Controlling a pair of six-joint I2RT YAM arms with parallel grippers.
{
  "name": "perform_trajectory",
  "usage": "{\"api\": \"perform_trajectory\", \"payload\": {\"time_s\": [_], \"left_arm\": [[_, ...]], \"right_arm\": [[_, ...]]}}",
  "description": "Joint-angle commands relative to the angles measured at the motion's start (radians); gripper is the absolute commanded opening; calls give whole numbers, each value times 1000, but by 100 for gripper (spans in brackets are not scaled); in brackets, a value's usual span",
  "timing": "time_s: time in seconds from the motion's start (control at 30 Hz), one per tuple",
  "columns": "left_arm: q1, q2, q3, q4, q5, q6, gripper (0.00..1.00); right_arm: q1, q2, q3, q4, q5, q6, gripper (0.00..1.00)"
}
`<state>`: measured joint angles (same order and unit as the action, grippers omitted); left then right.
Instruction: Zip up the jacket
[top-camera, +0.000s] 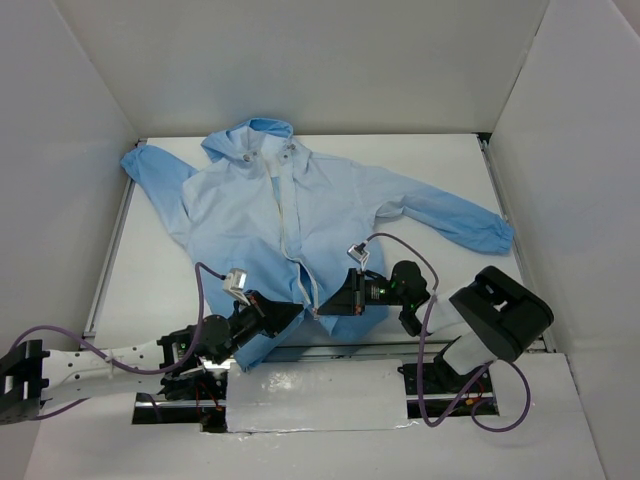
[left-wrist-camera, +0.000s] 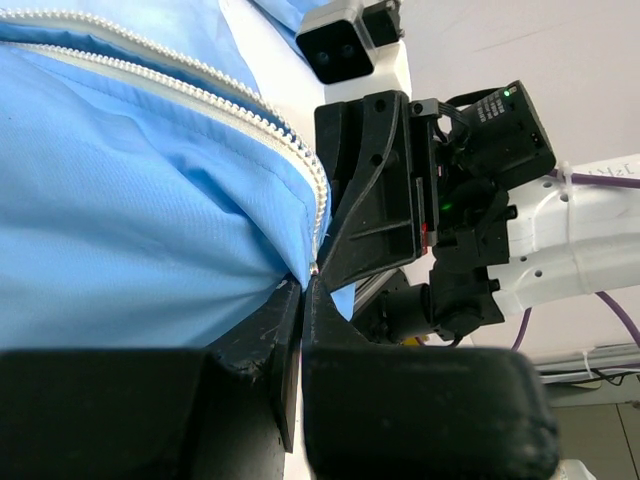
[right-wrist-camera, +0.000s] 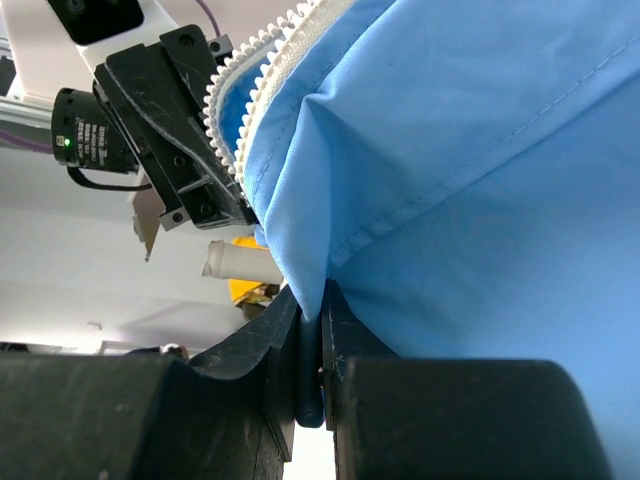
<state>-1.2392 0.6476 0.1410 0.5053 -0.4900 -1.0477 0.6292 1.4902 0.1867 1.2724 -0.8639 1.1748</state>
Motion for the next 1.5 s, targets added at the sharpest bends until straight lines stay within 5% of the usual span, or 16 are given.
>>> {"api": "perform_trajectory", "payload": {"time_s": [0.0, 0.13, 1.47], "left_arm": [[0, 0, -3, 116, 16, -6, 0], [0, 6, -7, 140, 25, -8, 0], [0, 38, -21, 182, 30, -54, 0]], "right_arm": [[-11, 19, 20, 384, -41, 23, 0], [-23, 76, 34, 490, -69, 97, 0], [-46, -11, 53, 490, -96, 112, 0]]}}
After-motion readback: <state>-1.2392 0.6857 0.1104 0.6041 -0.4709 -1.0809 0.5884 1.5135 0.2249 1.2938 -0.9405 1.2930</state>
